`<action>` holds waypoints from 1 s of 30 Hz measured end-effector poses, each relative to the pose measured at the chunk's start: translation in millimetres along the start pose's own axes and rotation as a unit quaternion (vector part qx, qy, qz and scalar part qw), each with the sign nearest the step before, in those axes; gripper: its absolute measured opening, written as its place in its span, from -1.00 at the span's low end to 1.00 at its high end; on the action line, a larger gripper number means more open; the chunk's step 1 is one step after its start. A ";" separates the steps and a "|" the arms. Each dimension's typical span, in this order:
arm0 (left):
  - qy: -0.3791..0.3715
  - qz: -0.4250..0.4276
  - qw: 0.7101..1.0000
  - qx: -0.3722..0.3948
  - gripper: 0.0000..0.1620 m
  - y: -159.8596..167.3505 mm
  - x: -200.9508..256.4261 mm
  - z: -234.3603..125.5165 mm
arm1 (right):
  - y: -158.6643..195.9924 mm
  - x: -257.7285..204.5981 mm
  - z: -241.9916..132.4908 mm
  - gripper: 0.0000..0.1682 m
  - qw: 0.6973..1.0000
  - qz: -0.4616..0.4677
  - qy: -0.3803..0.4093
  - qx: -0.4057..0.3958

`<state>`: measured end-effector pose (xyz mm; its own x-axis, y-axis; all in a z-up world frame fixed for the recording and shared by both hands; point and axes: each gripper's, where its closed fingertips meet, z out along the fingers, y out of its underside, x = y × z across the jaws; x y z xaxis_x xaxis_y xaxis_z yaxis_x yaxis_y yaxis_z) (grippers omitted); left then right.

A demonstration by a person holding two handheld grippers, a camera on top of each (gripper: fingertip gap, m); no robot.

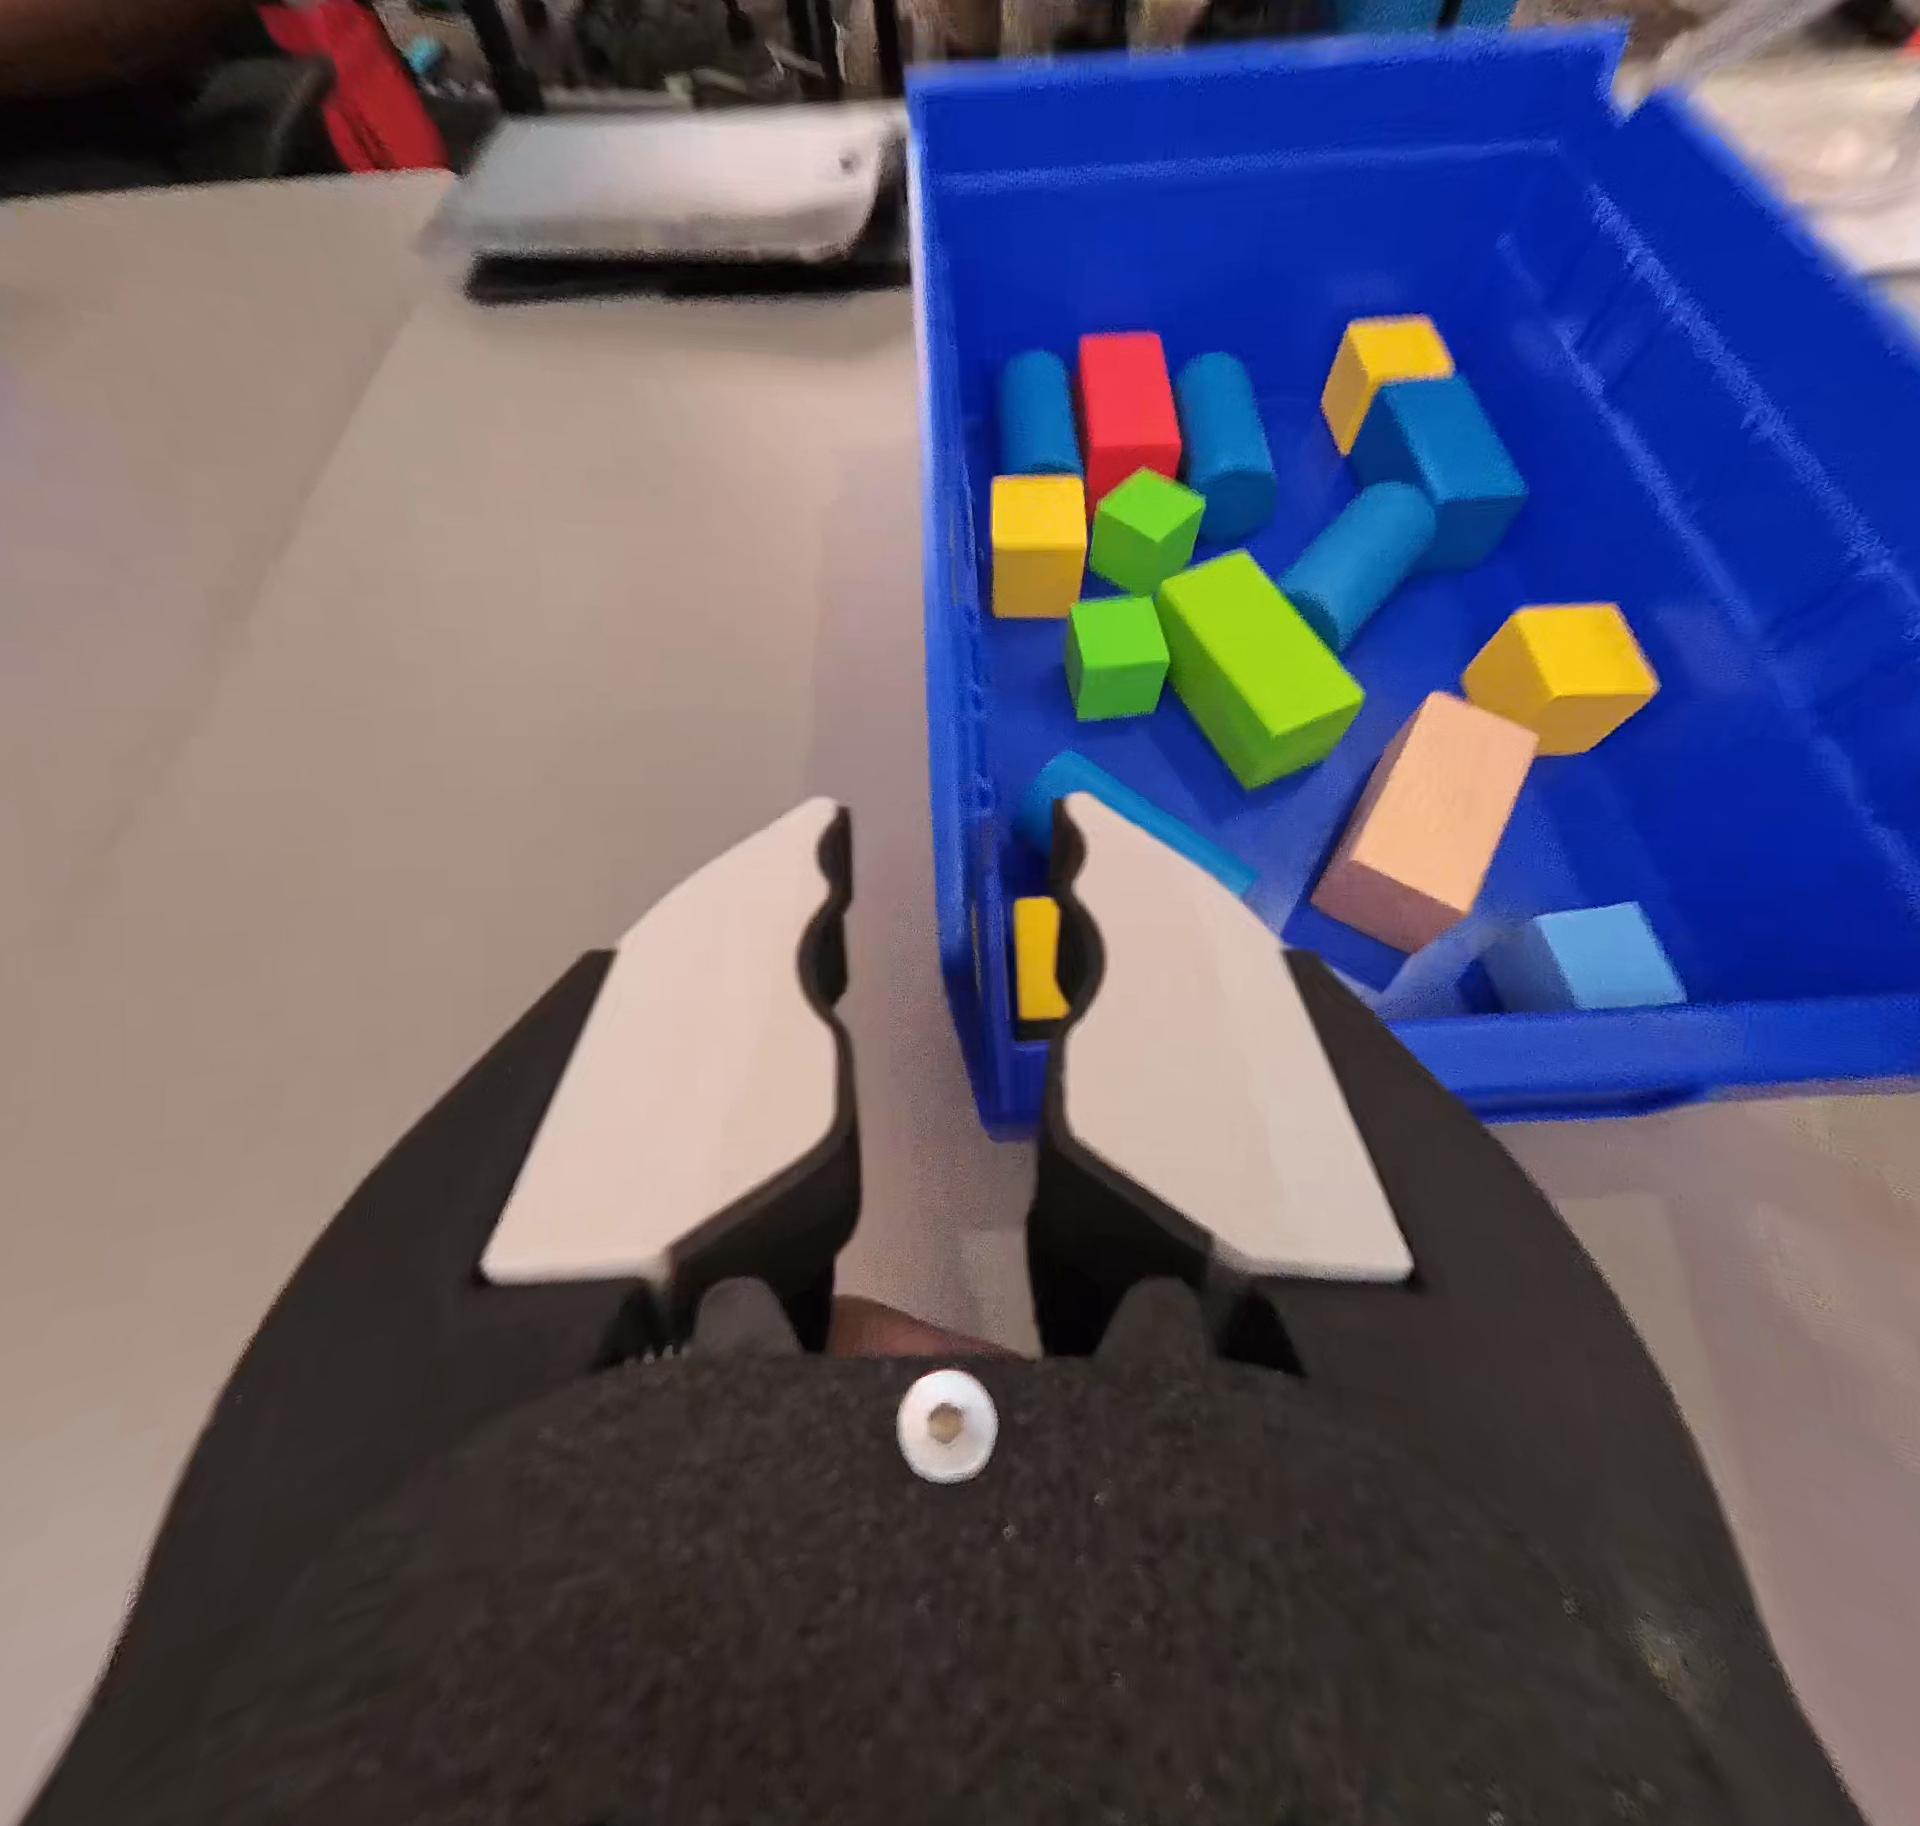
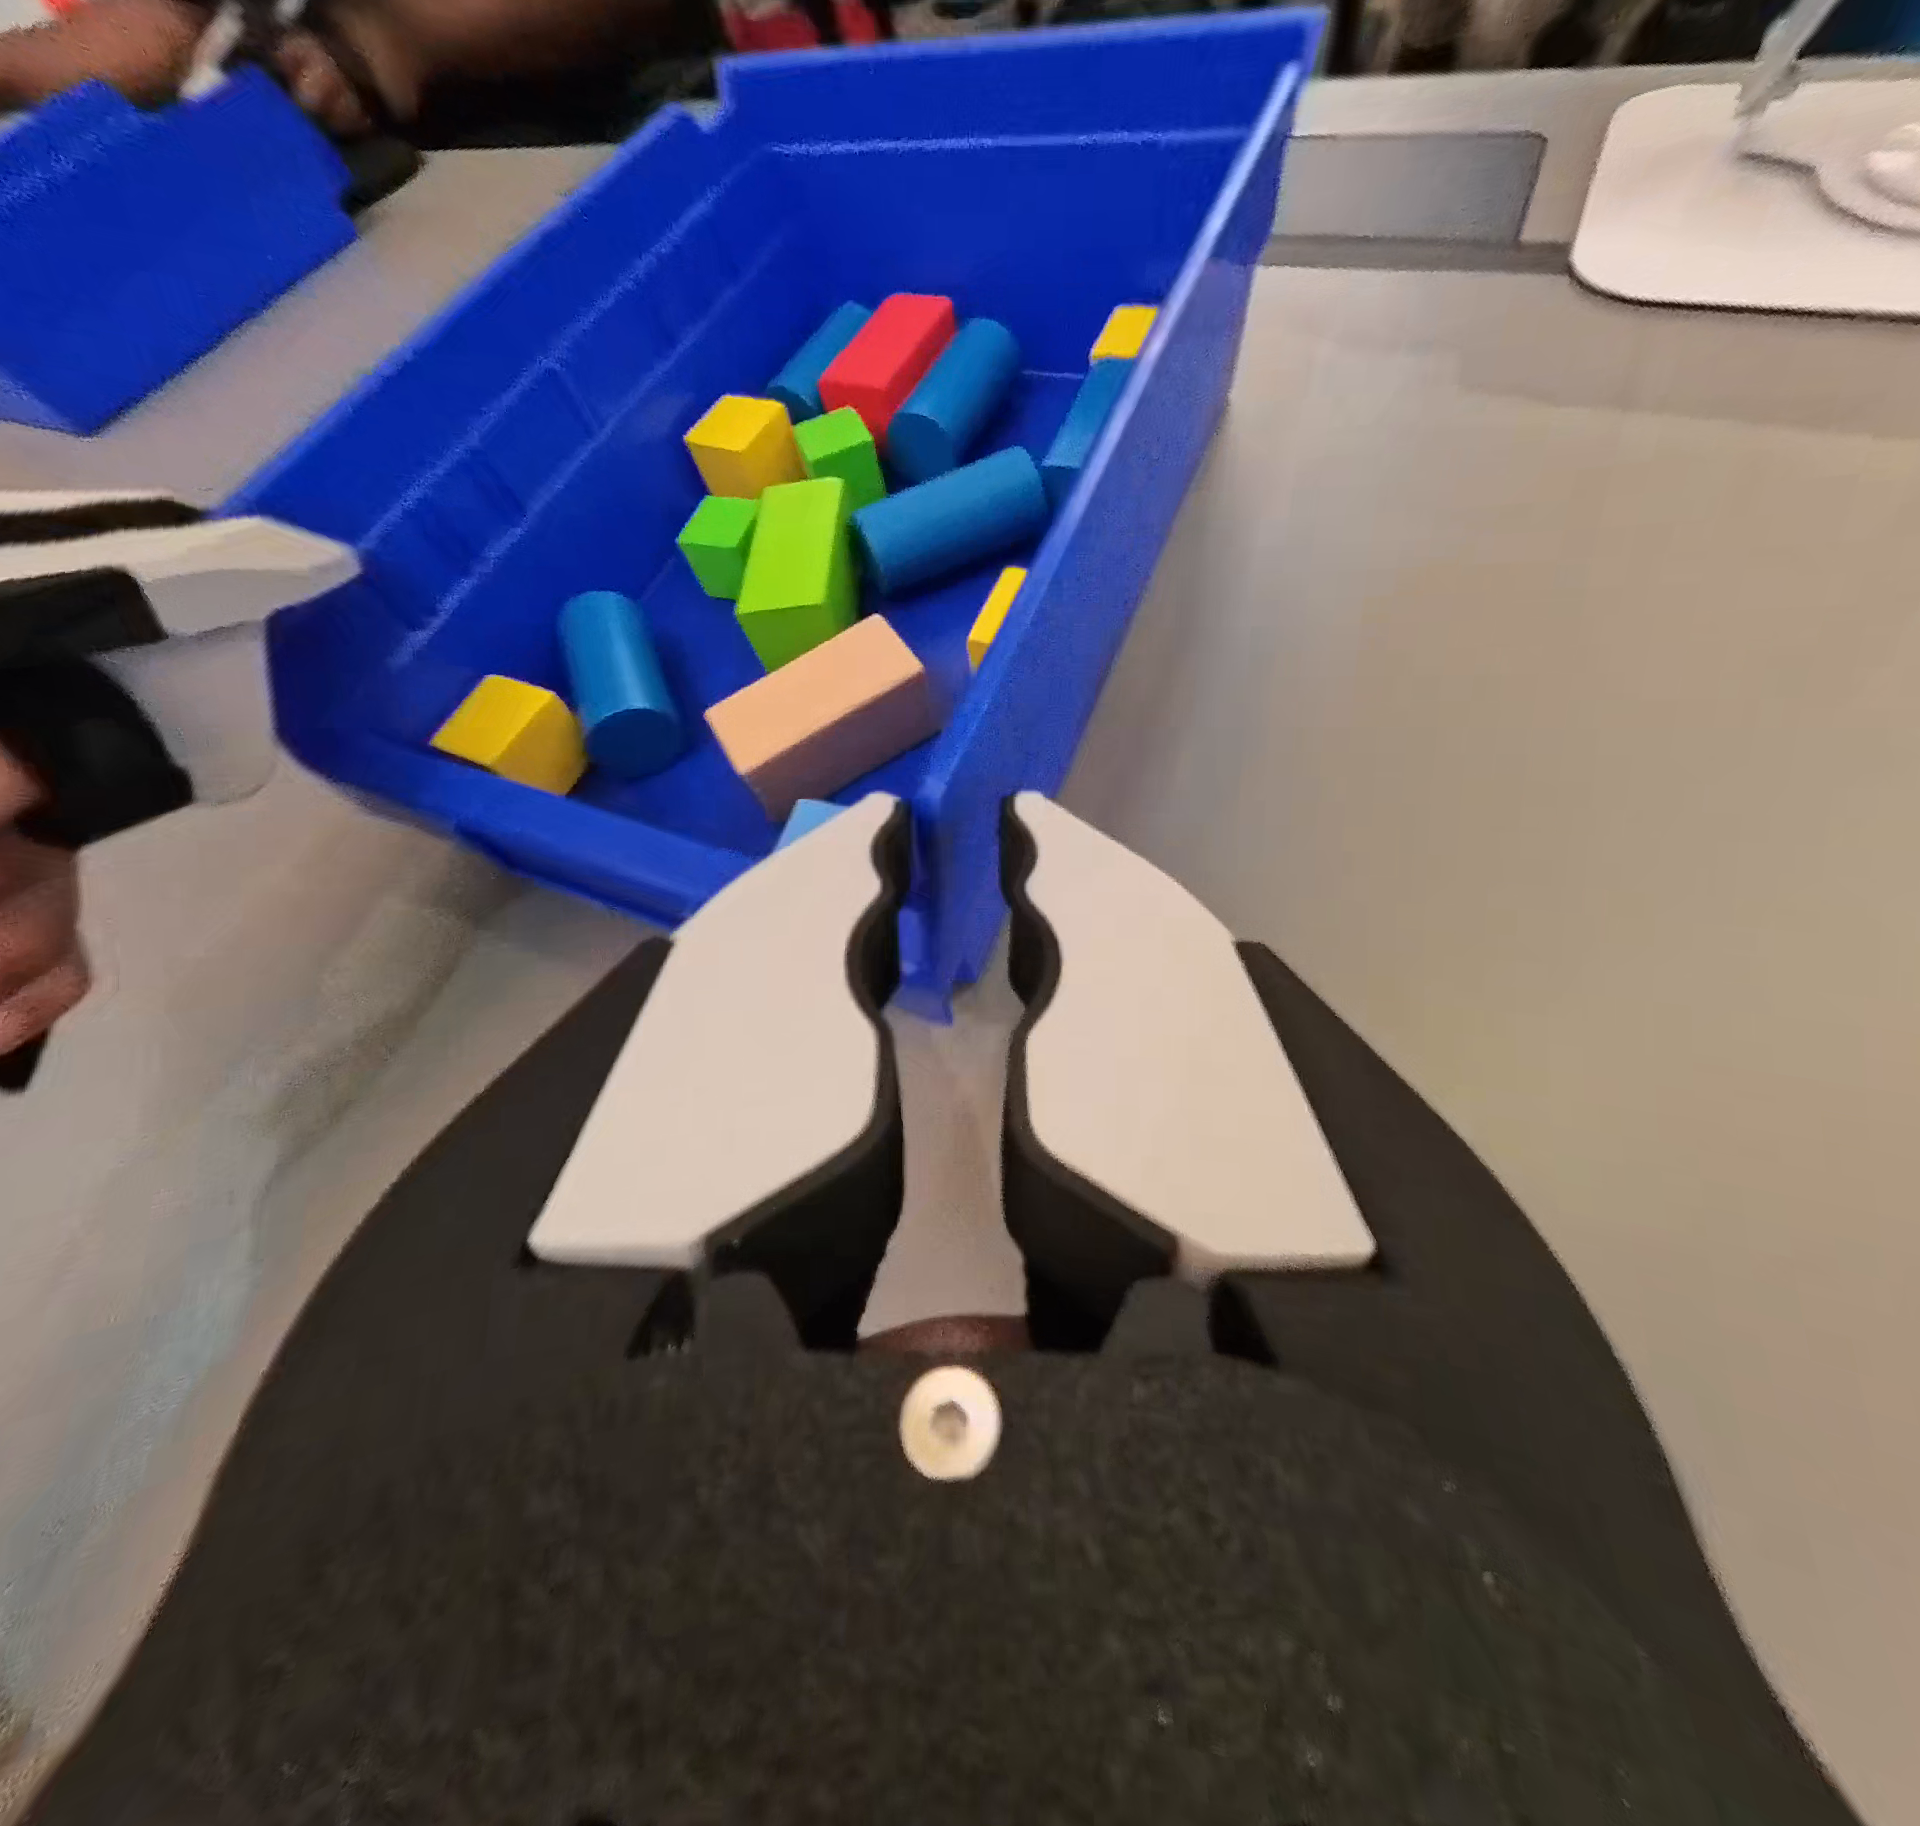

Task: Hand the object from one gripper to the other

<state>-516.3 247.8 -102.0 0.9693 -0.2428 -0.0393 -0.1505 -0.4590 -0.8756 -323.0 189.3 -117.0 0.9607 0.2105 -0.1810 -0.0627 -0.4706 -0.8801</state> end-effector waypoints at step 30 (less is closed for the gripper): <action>0.175 0.028 0.984 0.013 -0.36 57.7 192.7 -72.2 | 53.5 428.8 -307.6 -0.57 0.969 0.010 0.221 0.106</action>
<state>-352.2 112.8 -125.3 0.8330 -0.5479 0.0766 -0.1921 -0.4163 -0.8887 168.8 -9.2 -106.6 0.9780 -0.2057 -0.0343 -0.0911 -0.2733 -0.9576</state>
